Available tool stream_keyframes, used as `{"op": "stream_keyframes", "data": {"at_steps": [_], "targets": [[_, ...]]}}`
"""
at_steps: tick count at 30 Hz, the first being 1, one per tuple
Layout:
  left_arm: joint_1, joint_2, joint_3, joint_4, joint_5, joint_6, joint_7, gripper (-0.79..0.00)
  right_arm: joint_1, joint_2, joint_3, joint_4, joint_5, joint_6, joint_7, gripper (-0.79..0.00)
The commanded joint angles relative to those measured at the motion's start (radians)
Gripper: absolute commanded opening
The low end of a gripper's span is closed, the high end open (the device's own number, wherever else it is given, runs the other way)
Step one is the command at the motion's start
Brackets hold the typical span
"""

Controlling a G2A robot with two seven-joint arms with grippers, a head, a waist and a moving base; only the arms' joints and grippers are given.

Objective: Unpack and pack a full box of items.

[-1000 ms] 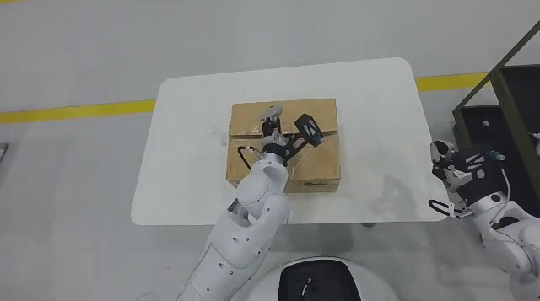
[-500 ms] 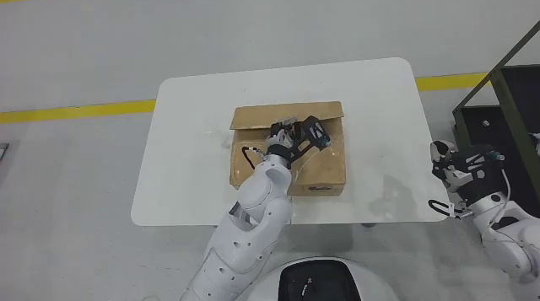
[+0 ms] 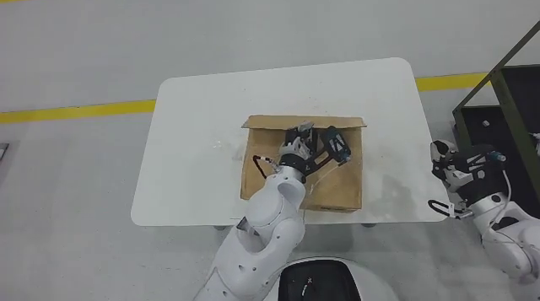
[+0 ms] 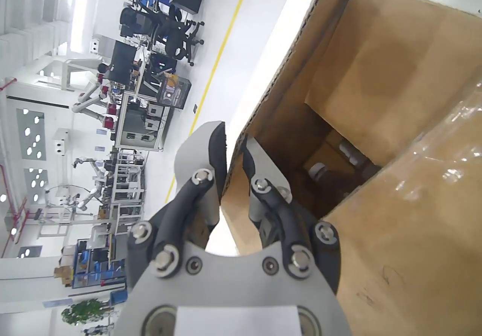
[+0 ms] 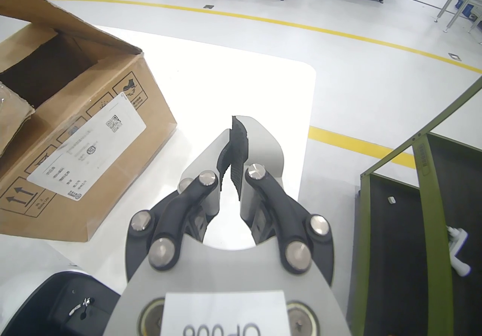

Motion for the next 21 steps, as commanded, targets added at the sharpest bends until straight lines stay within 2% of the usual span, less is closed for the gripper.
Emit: {"op": "stream_keyframes", "data": {"at_steps": [1,10,16,21], "targets": [[-0.036,-0.007,0.008,0.027,0.011,0.006,0.011,0.0,-0.001,0.0,0.0,-0.001,0.001,0.0,-0.003,-0.785],[-0.239,-0.057,0.056,0.218,0.003,0.046,0.027,0.0,-0.019,-0.002,0.021,-0.002,0.012,0.001,-0.016,-0.785],[-0.367,-0.101,0.095,0.404,-0.029,0.083,0.015,0.0,-0.031,-0.002,0.038,-0.002,0.02,0.003,-0.017,-0.785],[-0.446,-0.141,0.124,0.565,-0.073,0.125,0.007,0.0,-0.036,-0.003,0.047,-0.002,0.025,0.004,-0.017,-0.785]]}}
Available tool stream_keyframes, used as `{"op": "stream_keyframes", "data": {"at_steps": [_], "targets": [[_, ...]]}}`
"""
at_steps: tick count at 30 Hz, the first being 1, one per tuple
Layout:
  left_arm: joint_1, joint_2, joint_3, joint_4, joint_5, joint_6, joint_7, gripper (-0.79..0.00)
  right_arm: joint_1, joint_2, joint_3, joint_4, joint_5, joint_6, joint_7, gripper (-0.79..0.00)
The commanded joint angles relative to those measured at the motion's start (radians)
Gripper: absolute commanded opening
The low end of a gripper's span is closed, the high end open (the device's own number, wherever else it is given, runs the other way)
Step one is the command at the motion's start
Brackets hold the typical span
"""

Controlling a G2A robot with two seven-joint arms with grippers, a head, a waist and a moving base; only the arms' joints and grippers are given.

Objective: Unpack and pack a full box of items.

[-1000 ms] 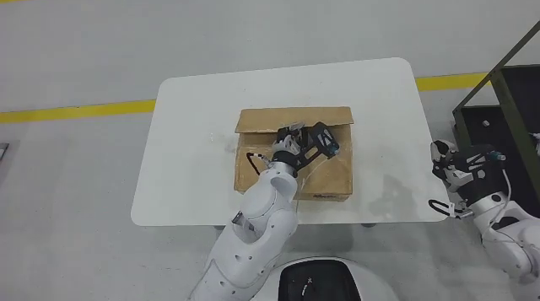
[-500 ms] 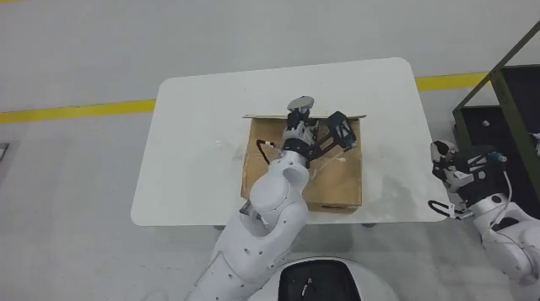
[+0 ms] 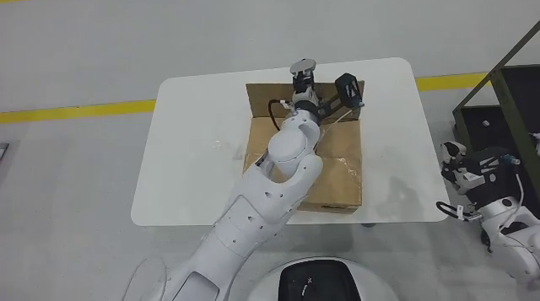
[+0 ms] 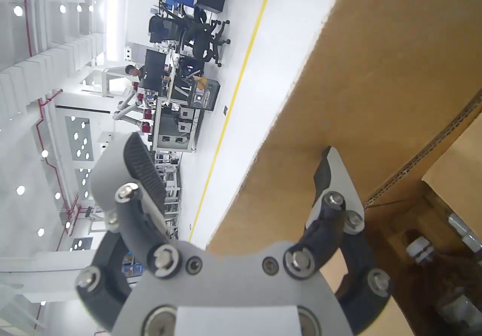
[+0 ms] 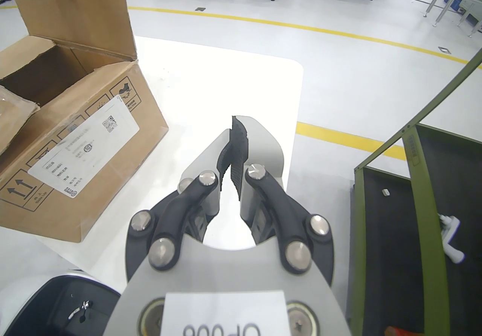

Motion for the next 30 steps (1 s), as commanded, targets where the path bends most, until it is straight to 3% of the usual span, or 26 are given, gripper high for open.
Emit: {"op": "stream_keyframes", "data": {"at_steps": [1,9,19,25,30], "targets": [[-0.029,-0.015,0.013,0.07,-0.015,0.014,0.0,0.0,-0.001,0.0,0.003,0.0,0.001,0.0,0.001,-0.785],[-0.099,-0.069,0.046,0.275,-0.055,0.071,0.003,0.0,-0.002,-0.002,0.004,0.001,0.005,-0.002,0.002,-0.785],[-0.13,-0.105,0.049,0.36,-0.058,0.106,0.014,0.0,0.002,-0.003,0.005,0.009,0.0,-0.012,0.001,-0.785],[-0.091,-0.099,0.007,0.241,-0.053,0.104,0.024,0.0,0.005,-0.003,0.017,0.004,0.032,-0.038,-0.008,-0.785],[0.034,-0.053,-0.098,0.017,-0.02,0.019,0.017,0.0,0.005,0.001,0.045,-0.005,0.09,-0.131,-0.015,-0.785]]}}
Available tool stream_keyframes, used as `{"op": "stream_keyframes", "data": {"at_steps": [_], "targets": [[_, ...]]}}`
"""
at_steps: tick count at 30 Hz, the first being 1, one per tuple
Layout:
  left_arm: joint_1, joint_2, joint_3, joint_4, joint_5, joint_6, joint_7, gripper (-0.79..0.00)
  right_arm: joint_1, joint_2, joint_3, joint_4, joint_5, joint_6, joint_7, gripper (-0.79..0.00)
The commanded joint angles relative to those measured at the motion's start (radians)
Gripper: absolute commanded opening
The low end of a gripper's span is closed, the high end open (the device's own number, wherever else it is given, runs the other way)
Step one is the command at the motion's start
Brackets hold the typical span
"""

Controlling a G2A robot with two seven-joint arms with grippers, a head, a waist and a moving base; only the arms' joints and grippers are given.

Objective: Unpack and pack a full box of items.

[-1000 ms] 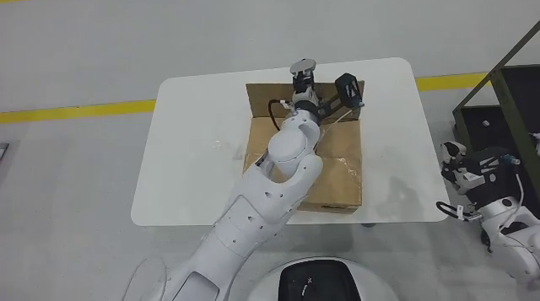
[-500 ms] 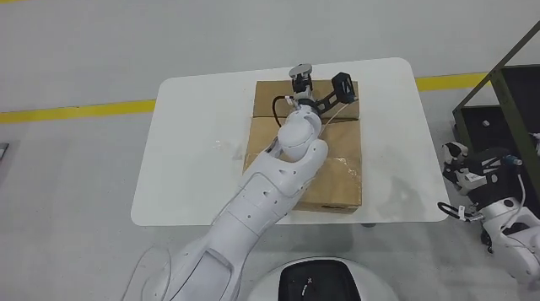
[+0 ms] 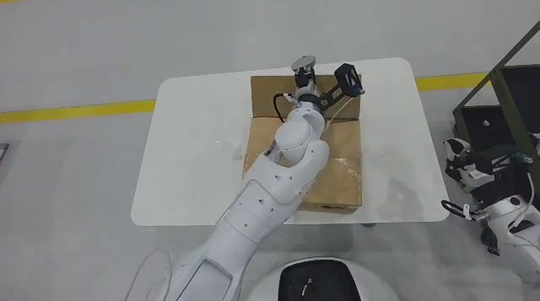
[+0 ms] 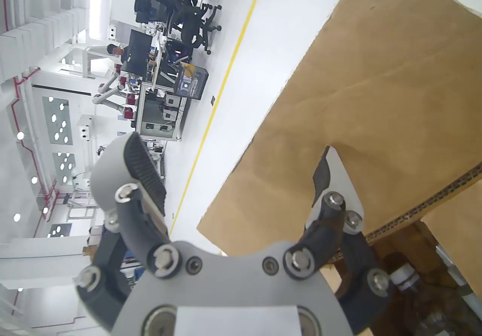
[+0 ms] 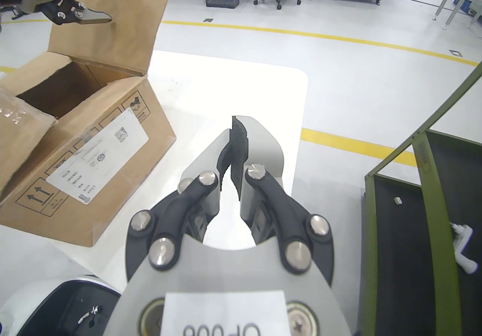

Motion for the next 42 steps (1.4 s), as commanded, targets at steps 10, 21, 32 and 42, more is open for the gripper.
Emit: {"op": "stream_keyframes", "data": {"at_steps": [10,21,32,42], "targets": [[0.442,0.099,-0.299,-0.643,-0.075,-0.377,-0.018,0.0,0.056,0.03,0.026,-0.009,0.106,-0.45,0.118,-0.785],[0.693,0.142,-0.52,-0.935,-0.239,-0.607,-0.025,0.0,0.13,0.057,-0.044,0.002,0.113,-0.629,0.246,-0.785],[0.693,0.142,-0.52,-0.935,-0.239,-0.607,-0.025,0.0,0.153,0.06,-0.076,0.034,0.226,-0.617,0.261,-0.785],[0.693,0.142,-0.52,-0.935,-0.239,-0.607,-0.025,0.0,0.364,0.081,-0.221,0.123,0.505,-0.505,0.584,-0.757]]}}
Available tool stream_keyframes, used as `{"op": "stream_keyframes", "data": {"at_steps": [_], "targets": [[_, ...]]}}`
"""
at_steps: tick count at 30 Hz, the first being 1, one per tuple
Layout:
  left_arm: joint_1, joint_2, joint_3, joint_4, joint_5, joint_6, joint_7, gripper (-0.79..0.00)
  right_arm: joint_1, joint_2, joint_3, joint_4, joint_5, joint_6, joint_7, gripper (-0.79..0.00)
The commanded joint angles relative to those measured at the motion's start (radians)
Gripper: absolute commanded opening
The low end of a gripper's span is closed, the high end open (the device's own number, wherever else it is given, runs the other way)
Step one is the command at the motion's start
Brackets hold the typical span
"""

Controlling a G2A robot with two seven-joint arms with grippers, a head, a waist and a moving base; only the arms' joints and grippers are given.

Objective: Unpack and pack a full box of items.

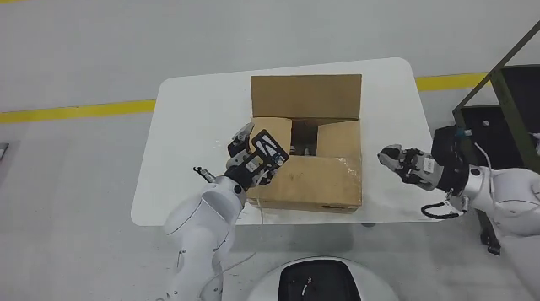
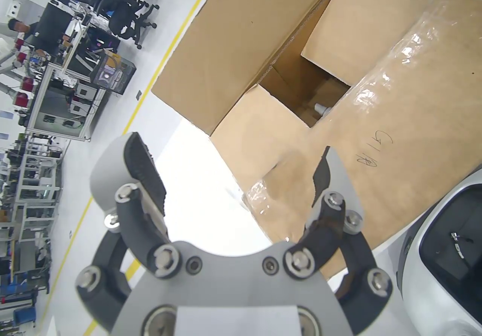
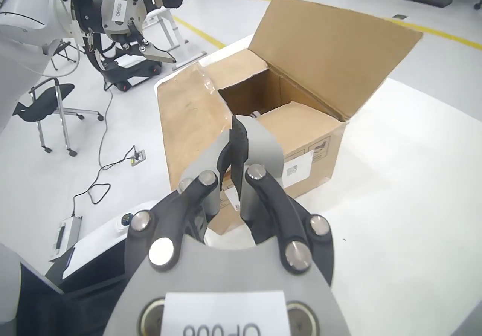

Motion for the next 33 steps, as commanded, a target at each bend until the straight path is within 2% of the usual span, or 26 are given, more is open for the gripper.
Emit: {"op": "stream_keyframes", "data": {"at_steps": [1,2,3,4,11,23,33], "targets": [[0.0,0.0,0.0,0.0,0.0,0.0,0.0,0.0,0.047,0.003,-0.036,0.025,0.037,0.018,0.072,-0.619],[0.0,0.0,0.0,0.0,0.0,0.0,0.0,0.0,0.065,0.004,-0.052,0.038,0.051,0.023,0.099,-0.493],[0.0,0.0,0.0,0.0,0.0,0.0,0.0,0.0,0.083,0.005,-0.063,0.052,0.06,0.035,0.121,-0.449],[0.0,0.0,0.0,0.0,0.0,0.0,0.0,0.0,0.097,0.006,-0.072,0.064,0.068,0.045,0.133,-0.44],[0.0,0.0,0.0,0.0,0.0,0.0,0.0,0.0,0.151,0.011,-0.131,0.129,0.101,0.055,0.193,-0.422],[0.0,0.0,0.0,0.0,0.0,0.0,0.0,0.0,0.196,0.021,-0.207,0.165,0.164,0.021,0.265,-0.446],[0.0,0.0,0.0,0.0,0.0,0.0,0.0,0.0,0.193,0.04,-0.249,0.145,0.393,-0.031,0.356,-0.449]]}}
